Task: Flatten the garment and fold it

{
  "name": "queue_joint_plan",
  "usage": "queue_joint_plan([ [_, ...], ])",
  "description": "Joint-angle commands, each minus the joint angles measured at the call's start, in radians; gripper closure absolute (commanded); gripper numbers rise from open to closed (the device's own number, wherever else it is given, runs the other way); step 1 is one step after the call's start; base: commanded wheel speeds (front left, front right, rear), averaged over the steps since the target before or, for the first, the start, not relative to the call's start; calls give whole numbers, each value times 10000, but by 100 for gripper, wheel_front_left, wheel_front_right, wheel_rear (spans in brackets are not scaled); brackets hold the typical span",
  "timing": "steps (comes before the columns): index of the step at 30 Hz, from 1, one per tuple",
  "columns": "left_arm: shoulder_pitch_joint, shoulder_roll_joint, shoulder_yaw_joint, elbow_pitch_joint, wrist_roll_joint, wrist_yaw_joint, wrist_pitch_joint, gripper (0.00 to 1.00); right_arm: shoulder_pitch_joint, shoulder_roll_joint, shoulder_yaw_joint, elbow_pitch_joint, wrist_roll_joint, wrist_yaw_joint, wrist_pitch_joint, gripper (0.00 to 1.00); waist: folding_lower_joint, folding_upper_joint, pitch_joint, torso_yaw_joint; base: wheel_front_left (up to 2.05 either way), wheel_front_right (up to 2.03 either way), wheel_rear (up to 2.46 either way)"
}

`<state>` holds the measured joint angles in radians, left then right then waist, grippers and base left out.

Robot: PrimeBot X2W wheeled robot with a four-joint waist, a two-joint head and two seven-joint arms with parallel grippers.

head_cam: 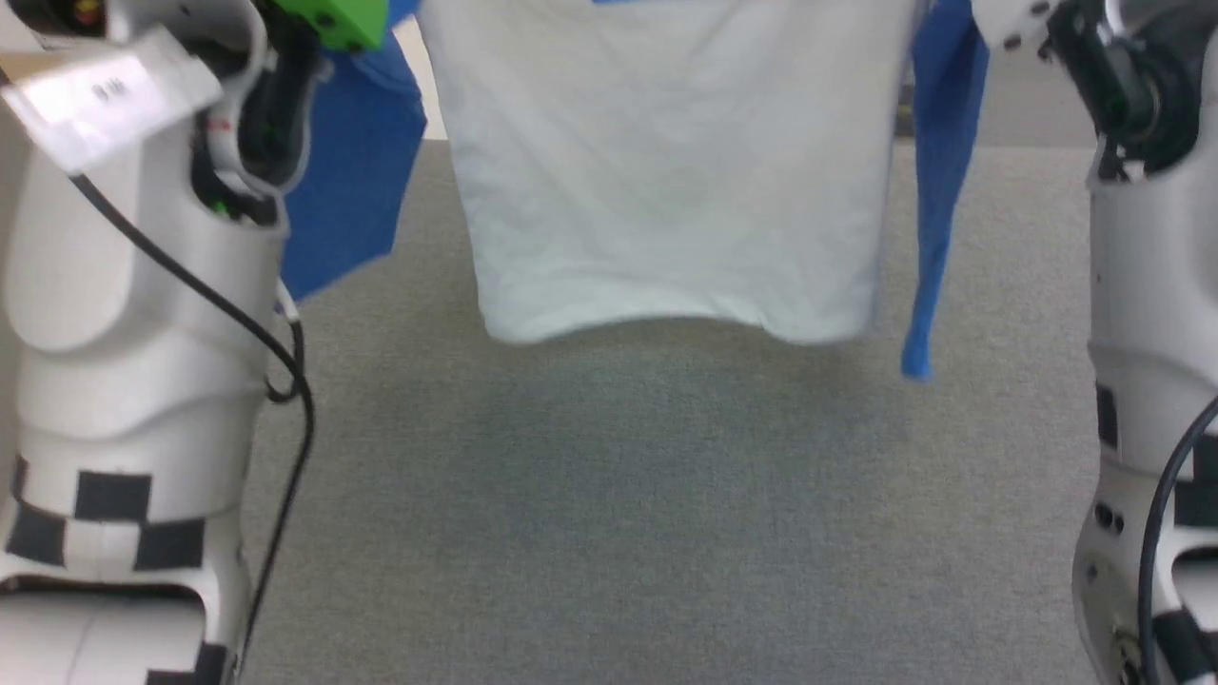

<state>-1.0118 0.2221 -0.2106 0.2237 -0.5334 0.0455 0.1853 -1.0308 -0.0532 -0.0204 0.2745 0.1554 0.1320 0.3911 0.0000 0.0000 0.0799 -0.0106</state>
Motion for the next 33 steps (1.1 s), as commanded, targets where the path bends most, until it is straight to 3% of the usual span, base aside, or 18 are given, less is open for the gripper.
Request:
queue_joint_plan([
  [1,-407,94,47,215,54,62,34,100,-445,14,-66,347,-118,-13,-59,100,0,0,288,-182,0,0,0],
  [10,-2375,399,171,1380,458,224,-192,100,-2802,27,-319,2360,-1150,-13,-865,100,0,0,1770,-497,0,0,0],
  [16,-3777,394,90,2130,683,87,-679,100,-4322,28,-714,3434,-2072,-13,-1604,100,0,0,3022,-501,0,0,0],
  [26,-5450,34,158,3547,708,-151,-2192,100,-6081,29,-1321,4525,-4269,-13,-3173,100,0,0,4520,-157,0,0,0],
  [33,-5758,-198,149,4093,592,-617,-3461,100,-6360,29,-1550,4800,-5498,-13,-4289,100,0,0,5403,188,0,0,0],
])
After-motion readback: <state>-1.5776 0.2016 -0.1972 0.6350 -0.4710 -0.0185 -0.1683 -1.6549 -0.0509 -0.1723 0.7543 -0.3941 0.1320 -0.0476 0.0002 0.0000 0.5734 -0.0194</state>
